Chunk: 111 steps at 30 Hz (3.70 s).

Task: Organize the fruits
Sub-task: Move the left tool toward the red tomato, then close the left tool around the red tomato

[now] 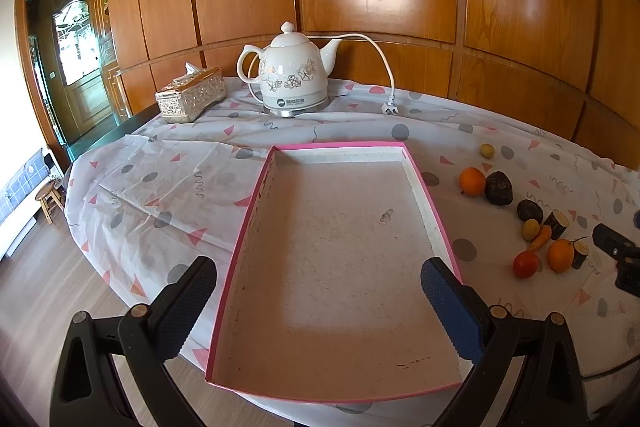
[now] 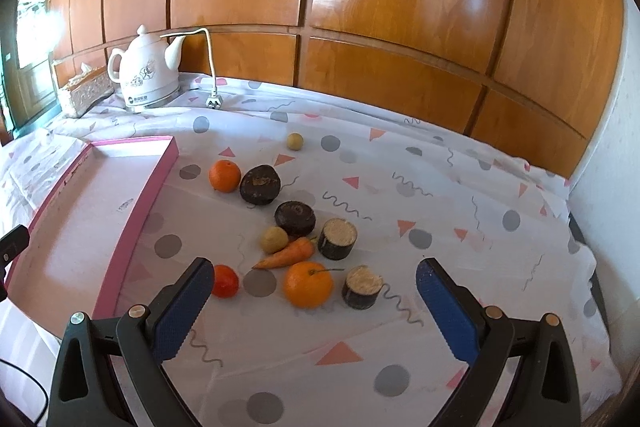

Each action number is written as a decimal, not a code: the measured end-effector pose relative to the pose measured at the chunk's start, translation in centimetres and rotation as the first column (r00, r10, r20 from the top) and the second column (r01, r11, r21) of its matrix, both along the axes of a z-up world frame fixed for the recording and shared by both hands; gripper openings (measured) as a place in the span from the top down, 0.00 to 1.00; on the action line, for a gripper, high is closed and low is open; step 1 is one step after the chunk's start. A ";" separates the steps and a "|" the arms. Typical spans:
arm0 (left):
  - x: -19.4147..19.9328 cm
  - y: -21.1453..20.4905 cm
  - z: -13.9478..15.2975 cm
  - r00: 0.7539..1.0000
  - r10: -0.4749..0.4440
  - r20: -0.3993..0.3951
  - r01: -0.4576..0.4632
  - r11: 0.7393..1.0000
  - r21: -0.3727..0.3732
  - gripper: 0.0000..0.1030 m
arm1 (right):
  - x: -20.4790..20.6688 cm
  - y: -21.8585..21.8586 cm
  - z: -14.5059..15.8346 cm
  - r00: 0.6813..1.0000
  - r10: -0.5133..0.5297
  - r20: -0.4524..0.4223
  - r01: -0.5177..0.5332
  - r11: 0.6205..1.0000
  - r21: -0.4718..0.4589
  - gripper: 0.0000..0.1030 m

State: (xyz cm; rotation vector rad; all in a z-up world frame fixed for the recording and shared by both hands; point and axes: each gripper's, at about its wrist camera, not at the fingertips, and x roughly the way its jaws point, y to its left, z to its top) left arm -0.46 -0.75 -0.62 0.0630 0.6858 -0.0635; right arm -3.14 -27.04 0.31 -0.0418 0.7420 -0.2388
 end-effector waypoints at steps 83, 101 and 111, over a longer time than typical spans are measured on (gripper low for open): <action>5.7 -19.9 -5.2 0.703 -0.610 -0.366 0.654 0.757 -0.004 0.55 | -3.4 -29.3 -1.1 0.778 -0.593 -0.208 0.627 0.707 0.328 0.06; 5.9 -19.9 -6.8 0.724 -0.588 -0.361 0.621 0.783 -0.029 0.71 | -3.2 -29.4 -1.4 0.770 -0.598 -0.222 0.638 0.706 0.307 0.12; 5.7 -18.6 -5.5 0.763 -0.564 -0.315 0.575 0.815 -0.065 0.71 | -3.0 -29.5 -1.9 0.762 -0.599 -0.246 0.647 0.706 0.287 0.12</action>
